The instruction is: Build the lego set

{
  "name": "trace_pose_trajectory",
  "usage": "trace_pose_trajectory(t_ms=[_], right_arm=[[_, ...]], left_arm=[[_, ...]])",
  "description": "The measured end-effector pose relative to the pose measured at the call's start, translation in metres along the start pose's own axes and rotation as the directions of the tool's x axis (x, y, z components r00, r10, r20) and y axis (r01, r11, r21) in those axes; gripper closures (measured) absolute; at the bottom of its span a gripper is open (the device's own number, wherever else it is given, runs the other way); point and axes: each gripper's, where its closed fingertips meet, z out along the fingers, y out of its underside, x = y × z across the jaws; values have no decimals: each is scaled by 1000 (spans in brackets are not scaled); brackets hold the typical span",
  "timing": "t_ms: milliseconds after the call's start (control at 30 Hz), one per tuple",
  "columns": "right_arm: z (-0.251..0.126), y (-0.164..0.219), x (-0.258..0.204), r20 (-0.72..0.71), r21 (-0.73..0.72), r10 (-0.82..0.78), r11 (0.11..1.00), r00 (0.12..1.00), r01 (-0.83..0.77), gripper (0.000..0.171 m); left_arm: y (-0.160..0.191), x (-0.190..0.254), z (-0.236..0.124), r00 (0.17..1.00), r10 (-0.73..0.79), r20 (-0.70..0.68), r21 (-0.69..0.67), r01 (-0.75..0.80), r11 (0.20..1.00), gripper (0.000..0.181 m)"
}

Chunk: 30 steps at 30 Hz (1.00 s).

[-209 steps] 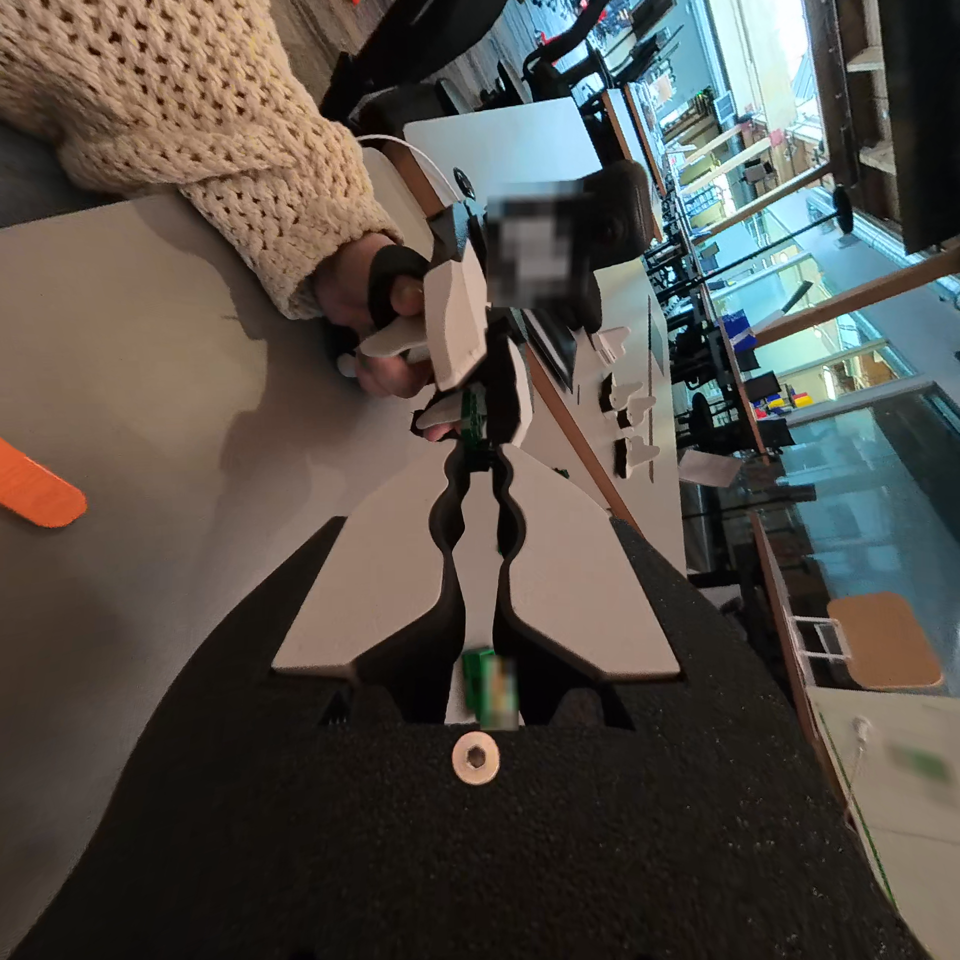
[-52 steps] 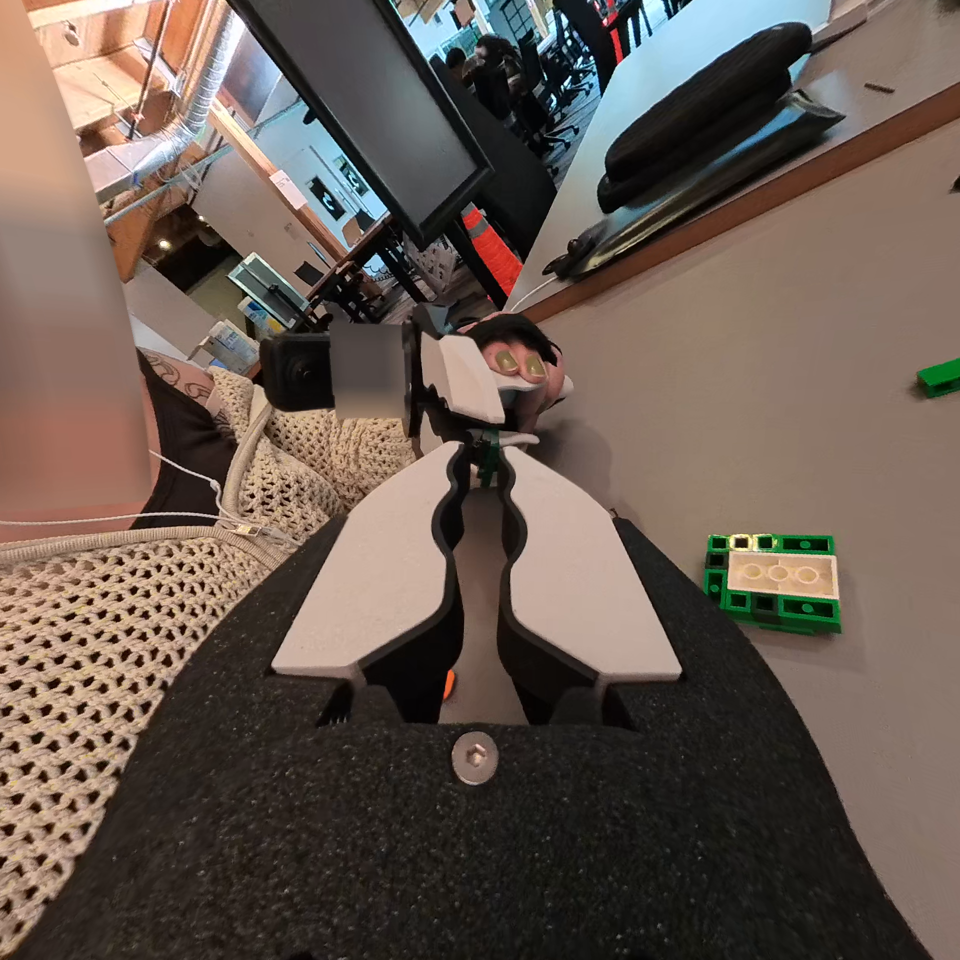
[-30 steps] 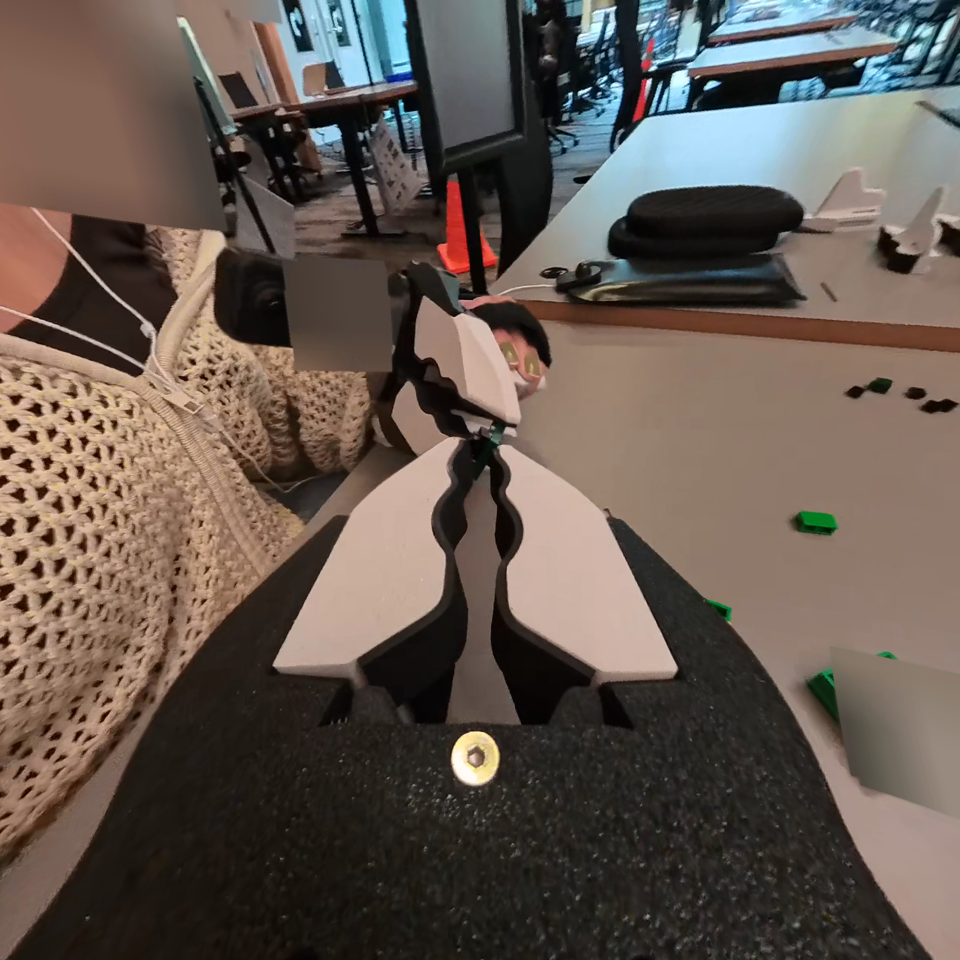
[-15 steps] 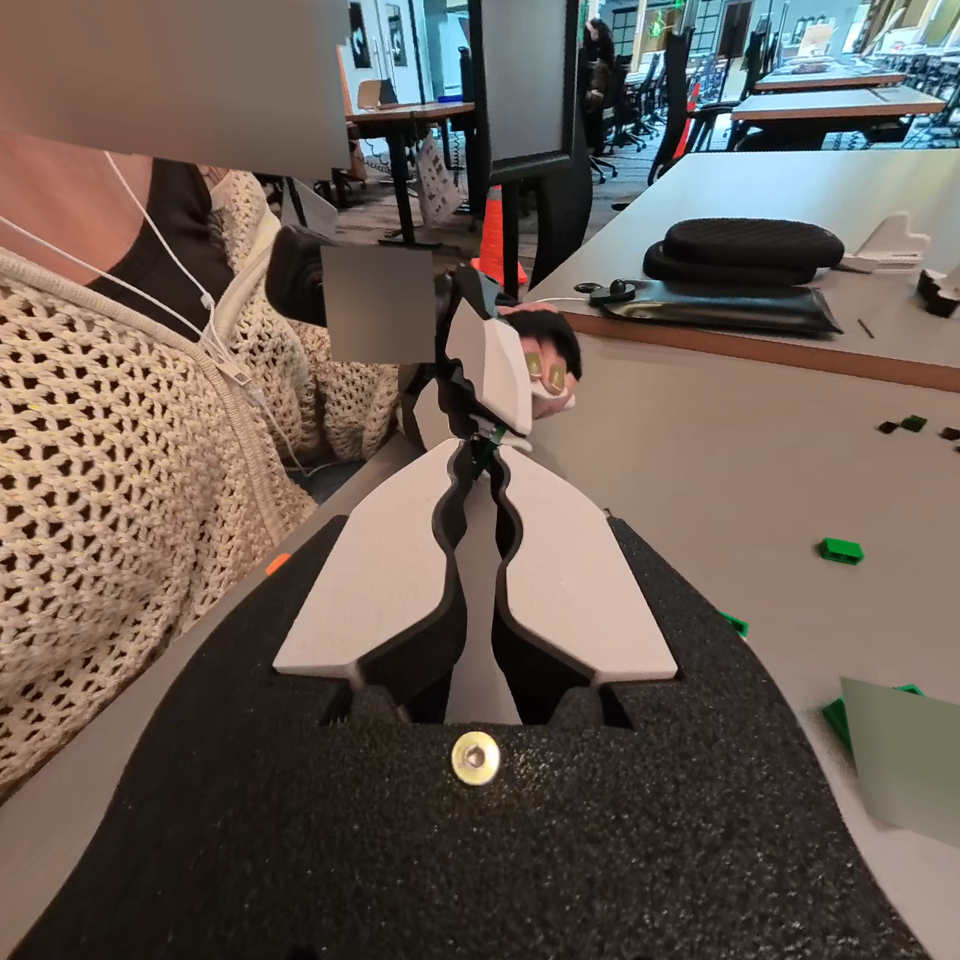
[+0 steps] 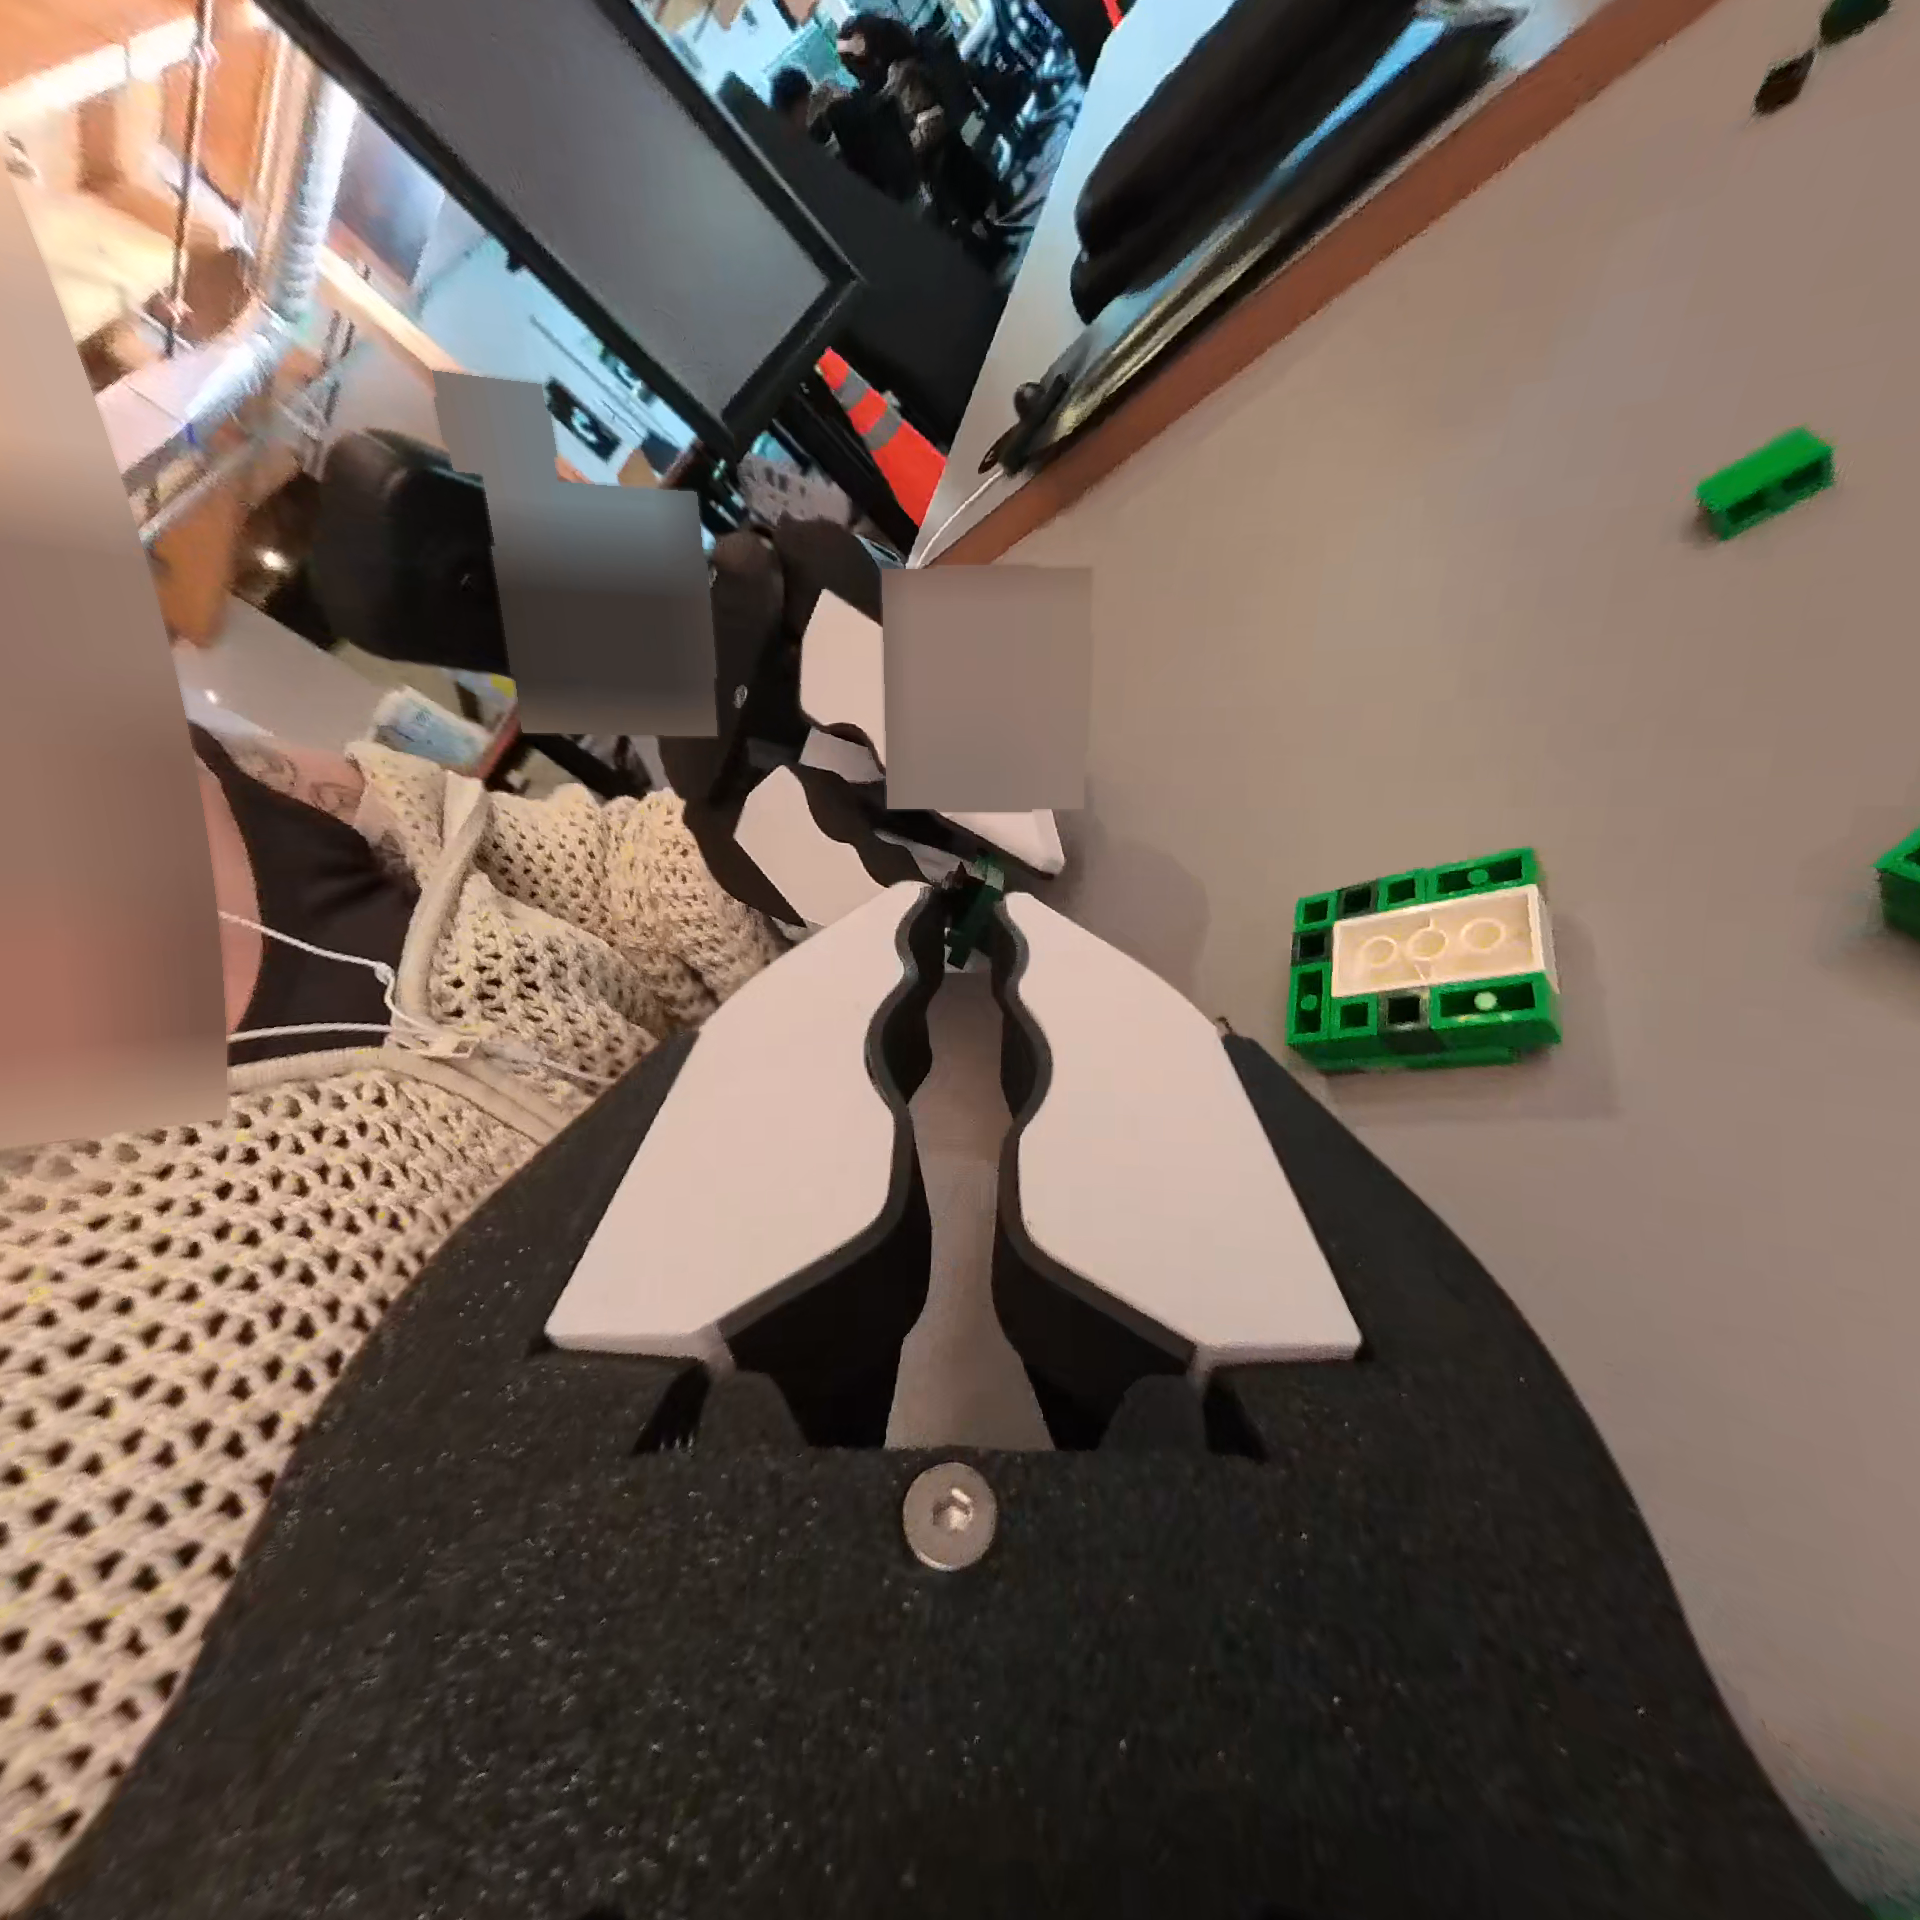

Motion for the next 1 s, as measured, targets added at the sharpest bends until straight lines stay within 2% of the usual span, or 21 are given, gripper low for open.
trace_pose_trajectory(t_ms=[133, 333, 500, 600, 667, 733, 867, 1000], right_arm=[[1, 1, 5, -5, 9, 56, 998, 998, -56, 162], [0, 0, 3, 59, 34, 133, 990, 989, -135, 151], [0, -2, 3, 66, 47, 147, 987, 987, -151, 154], [0, -4, -2, 79, 60, 111, 991, 991, -116, 162], [-1, -6, -12, 83, 67, 10, 998, 997, -15, 162], [-2, -7, -22, 42, 67, -166, 984, 985, 163, 162], [-3, -6, -40, -34, 56, -502, 863, 864, 503, 162], [-8, -4, -46, -80, 66, -678, 727, 730, 683, 162]], left_arm=[[4, 0, 2, 999, -47, -20, -21, 47, 999, 165], [6, -1, 3, 999, -38, -14, -32, 38, 999, 165], [5, -2, 2, 999, 42, 26, -37, -41, 998, 165], [-3, -3, -1, 984, 155, 88, -17, -154, 988, 165], [-12, -3, -6, 947, 279, 160, -1, -283, 959, 165], [-22, -2, -12, 900, 371, 230, 12, -384, 923, 165], [-38, 4, -20, 832, 463, 307, 79, -507, 858, 165], [-45, 10, -20, 910, 346, 229, 214, -394, 894, 164]])
